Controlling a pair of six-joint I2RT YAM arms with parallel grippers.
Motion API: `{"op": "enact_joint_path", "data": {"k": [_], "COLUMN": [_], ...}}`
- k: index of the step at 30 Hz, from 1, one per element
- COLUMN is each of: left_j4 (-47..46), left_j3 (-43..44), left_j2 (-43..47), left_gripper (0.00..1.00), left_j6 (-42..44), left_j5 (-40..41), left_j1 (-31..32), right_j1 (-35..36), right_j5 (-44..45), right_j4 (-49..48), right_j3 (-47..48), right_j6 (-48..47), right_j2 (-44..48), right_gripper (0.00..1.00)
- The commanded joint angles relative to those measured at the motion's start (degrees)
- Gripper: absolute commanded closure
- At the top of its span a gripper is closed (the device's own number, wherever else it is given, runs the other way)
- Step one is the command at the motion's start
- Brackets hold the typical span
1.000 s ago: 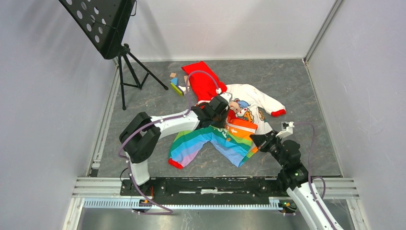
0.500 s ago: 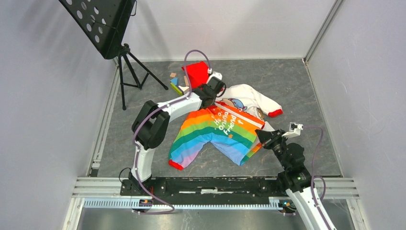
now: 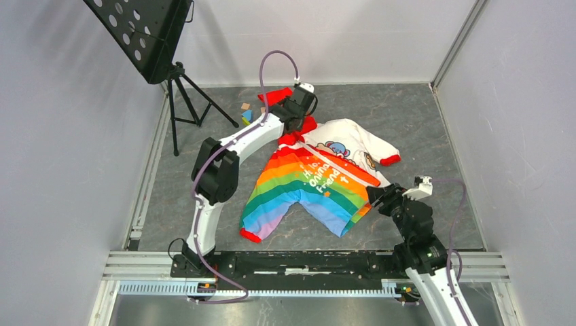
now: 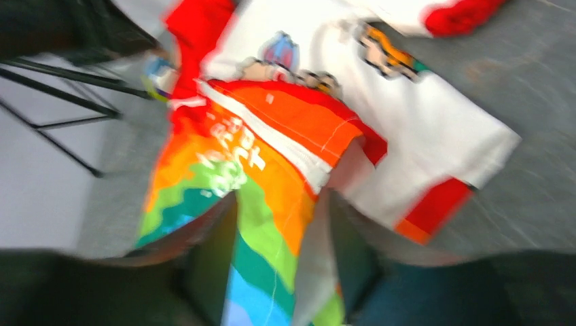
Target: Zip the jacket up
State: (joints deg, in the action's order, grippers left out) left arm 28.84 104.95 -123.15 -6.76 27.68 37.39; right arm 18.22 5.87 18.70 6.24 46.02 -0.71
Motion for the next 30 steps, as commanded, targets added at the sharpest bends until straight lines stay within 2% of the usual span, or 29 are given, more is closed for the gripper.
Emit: {"op": "enact_joint_path", "data": {"k": [1,6,7,10,13,18,20,23,30], "left_j4": [6.9,7.1,7.3,9.1,9.7,7.7,5.6,2.5,-3.7], "left_j3": [3.2,0.9,0.8,1.1,0.2,0.1,0.3,-0.2,-7.5], "left_j2": [9.7,22.4,24.4,31.2,39.2,51.6,56.4,64.1,76.7], "left_gripper": [0.42,0.25,0.02,0.00,0.00,0.00,0.00,0.00,0.00], "left_j6": [-4.3,-7.5,-7.8,-9.2,-9.2,-8.4,-7.9,-6.2,-1.3], "left_j5": [-10.3,-32.4,-36.3,-43.6,-46.8,-51.1,-51.9,-48.2,-34.6], "left_j1": [1.1,1.3,1.3,1.2,1.2,1.2,1.2,1.2,1.2], "right_j1": [-0.2,-0.1,-0.2,-0.1,-0.1,-0.2,-0.1,-0.1,-0.1], "right_j5": [10.2,10.7,11.1,13.3,16.3,16.3,17.9,20.3,17.9], "right_j4": [21.4,22.7,23.3,25.3,27.6,27.2,26.4,25.9,21.2], "right_j3": [11.5,30.0,34.0,47.9,61.6,77.2,81.1,84.3,80.0], "right_j6": [-9.5,-16.9,-19.4,-27.0,-34.1,-43.7,-45.5,-45.6,-44.6], "right_j2": [-3.8,-10.2,-12.6,-19.4,-24.9,-30.8,-31.8,-32.3,-29.1], "right_gripper": [0.24,0.02,0.02,0.02,0.02,0.02,0.02,0.02,0.02]}}
